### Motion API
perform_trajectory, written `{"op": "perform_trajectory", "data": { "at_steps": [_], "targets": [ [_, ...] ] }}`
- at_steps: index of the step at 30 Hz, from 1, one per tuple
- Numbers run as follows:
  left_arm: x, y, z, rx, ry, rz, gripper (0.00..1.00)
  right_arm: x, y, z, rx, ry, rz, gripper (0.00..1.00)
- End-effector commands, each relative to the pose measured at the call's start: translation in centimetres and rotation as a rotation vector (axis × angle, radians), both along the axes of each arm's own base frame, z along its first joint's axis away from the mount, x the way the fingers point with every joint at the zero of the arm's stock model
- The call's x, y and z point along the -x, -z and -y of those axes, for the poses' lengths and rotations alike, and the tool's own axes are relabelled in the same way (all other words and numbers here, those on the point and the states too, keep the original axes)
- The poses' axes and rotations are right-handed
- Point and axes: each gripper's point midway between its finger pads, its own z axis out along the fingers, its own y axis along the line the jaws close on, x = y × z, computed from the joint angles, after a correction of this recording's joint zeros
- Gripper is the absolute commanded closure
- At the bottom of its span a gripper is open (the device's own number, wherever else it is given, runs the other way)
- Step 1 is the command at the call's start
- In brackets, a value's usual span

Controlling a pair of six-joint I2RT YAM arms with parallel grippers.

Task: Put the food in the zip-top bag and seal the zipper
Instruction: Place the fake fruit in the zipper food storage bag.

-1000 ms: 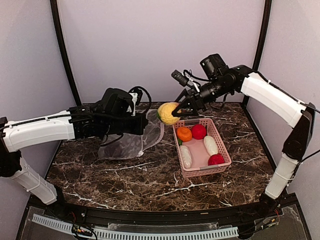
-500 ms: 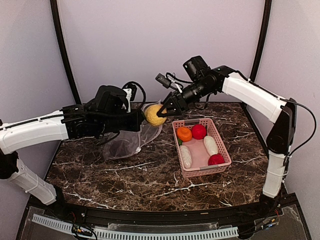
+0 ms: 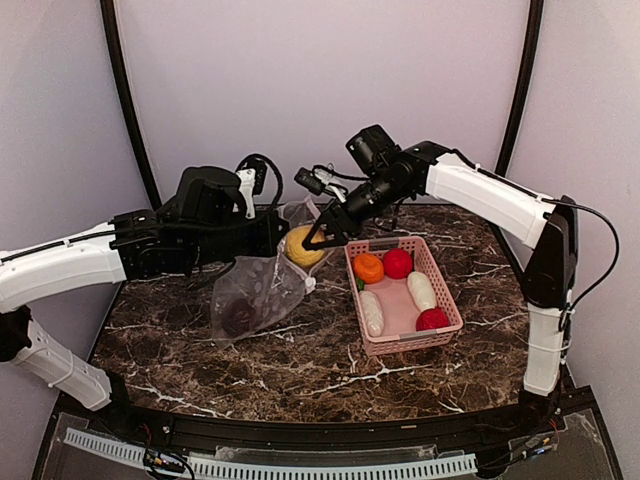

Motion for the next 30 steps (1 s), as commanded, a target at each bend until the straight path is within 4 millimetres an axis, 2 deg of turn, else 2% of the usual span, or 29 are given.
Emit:
{"op": "perform_trajectory", "data": {
  "at_steps": [1,4,9,15,18,24,27,30],
  "targets": [
    [0.3,-0.4,0.7,0.044,0.017,-0.002,0.99,0.0,-1.8,-1.5,-0.028,0.019,0.035,0.54],
    [0.3,-0.3,1.0,0.048,0.02,-0.004,0.99,0.4,-2.4,-2.2,-0.04,0.014,0.033,0.5],
    [0.4,-0.4,0.6,0.044,0.005,0.008,0.99,1.2,-2.5,-2.5,-0.041,-0.009,0.031,0.26],
    [0.5,-0.2,-0.3,0.032,-0.015,0.016,0.99,2.0,-3.1,-1.0,-0.024,-0.018,0.086,0.2],
    [0.5,-0.1,-0.9,0.014,-0.03,0.029,0.99,2.8,-3.9,0.4,-0.031,-0.046,0.132,0.2],
    [0.7,0.3,-1.8,-0.024,-0.038,0.04,0.99,3.8,-6.2,4.4,-0.084,-0.053,0.176,0.21],
    [0.8,0.4,-2.4,-0.038,-0.043,0.044,0.99,4.2,-5.4,6.7,-0.083,-0.034,0.166,0.21],
    [1.1,0.6,-2.7,-0.065,-0.031,0.053,0.99,3.8,-3.5,8.9,-0.038,0.011,0.159,0.21]
  ]
}}
